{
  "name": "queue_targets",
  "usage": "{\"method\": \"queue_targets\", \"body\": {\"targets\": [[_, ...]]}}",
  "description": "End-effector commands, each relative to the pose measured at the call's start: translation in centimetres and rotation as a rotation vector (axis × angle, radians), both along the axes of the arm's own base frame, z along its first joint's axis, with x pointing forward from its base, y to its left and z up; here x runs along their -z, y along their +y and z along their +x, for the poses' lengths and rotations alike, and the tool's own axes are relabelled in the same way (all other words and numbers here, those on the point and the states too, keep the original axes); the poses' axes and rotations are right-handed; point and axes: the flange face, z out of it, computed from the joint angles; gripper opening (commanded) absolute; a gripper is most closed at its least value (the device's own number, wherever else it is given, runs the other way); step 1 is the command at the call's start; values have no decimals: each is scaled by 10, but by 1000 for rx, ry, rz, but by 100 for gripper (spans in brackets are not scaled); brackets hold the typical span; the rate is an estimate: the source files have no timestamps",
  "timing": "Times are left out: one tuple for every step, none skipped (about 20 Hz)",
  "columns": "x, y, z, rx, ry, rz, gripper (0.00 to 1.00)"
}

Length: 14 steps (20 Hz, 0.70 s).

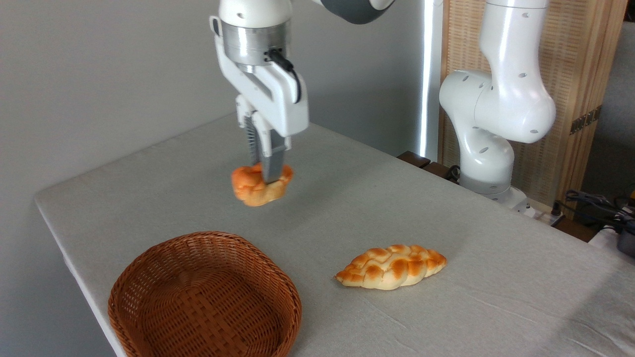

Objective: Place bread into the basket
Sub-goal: 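Lift the bun and carry it over the wicker basket, then lower the bun into the basket and open the gripper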

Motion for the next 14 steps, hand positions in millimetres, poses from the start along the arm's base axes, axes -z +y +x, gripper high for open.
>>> {"method": "queue_targets", "body": {"targets": [[29,-11,67,-10,-66,-14,18],[44,-15,80,-9,-101,-7,20],[63,-27,92,0,-122,-1,21],[77,-40,103,12,-149,0,21],[85,-43,109,9,-175,3,21],[91,-43,113,7,-184,6,23],[95,-43,115,8,-182,8,34],[100,-44,115,10,-176,10,65],[103,-43,115,7,-169,11,95],[103,-43,114,9,-170,11,100],[104,-43,114,9,-168,11,100],[103,-42,115,7,-169,11,100],[103,-42,115,7,-170,11,100],[104,-42,114,7,-167,11,100]]}}
